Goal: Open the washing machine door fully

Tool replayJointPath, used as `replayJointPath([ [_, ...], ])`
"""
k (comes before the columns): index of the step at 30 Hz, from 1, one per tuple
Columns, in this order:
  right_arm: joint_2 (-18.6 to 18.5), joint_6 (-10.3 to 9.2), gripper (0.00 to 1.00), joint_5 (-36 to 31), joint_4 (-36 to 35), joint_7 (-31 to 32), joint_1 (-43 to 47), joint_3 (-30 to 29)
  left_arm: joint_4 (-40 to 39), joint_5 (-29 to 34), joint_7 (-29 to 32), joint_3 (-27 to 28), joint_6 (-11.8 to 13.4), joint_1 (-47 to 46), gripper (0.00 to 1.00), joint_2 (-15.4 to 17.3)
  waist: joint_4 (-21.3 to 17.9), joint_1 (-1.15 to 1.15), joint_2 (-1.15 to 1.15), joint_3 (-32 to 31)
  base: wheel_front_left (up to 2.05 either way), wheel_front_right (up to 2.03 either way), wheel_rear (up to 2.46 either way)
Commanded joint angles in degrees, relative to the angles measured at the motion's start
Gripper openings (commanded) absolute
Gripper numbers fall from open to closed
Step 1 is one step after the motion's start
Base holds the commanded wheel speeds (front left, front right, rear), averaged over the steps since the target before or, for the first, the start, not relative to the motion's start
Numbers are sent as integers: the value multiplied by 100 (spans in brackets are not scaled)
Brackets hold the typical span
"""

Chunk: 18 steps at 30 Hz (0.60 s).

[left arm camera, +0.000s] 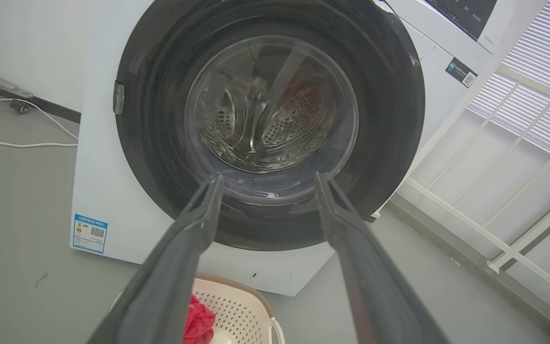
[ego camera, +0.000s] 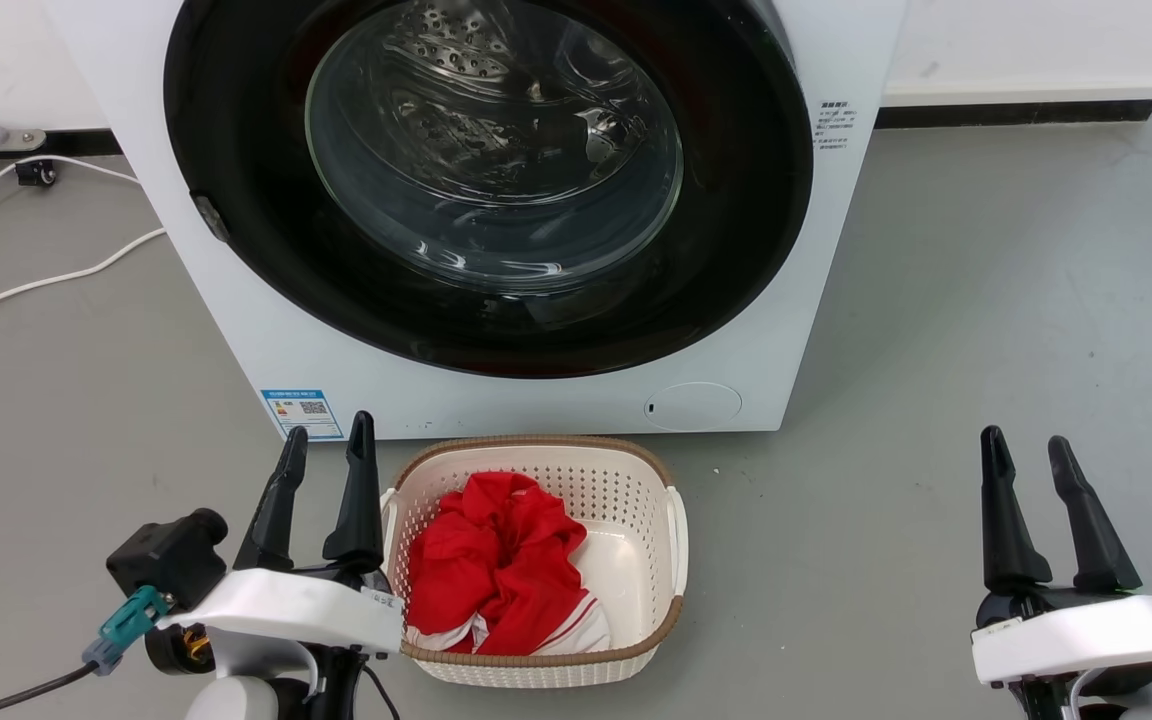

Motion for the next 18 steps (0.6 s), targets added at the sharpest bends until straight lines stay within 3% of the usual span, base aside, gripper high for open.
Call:
replayJointPath([
  [1,11,0,100,-202,-124,-64,24,17,-96,209,-63,-22,25,-102,100,12,-1,0,0,5,0,0,0],
  [18,27,0,100,-1135,-329,-88,132,39,-129,1178,-285,-20,94,-42,100,23,-5,0,0,32,0,0,0],
])
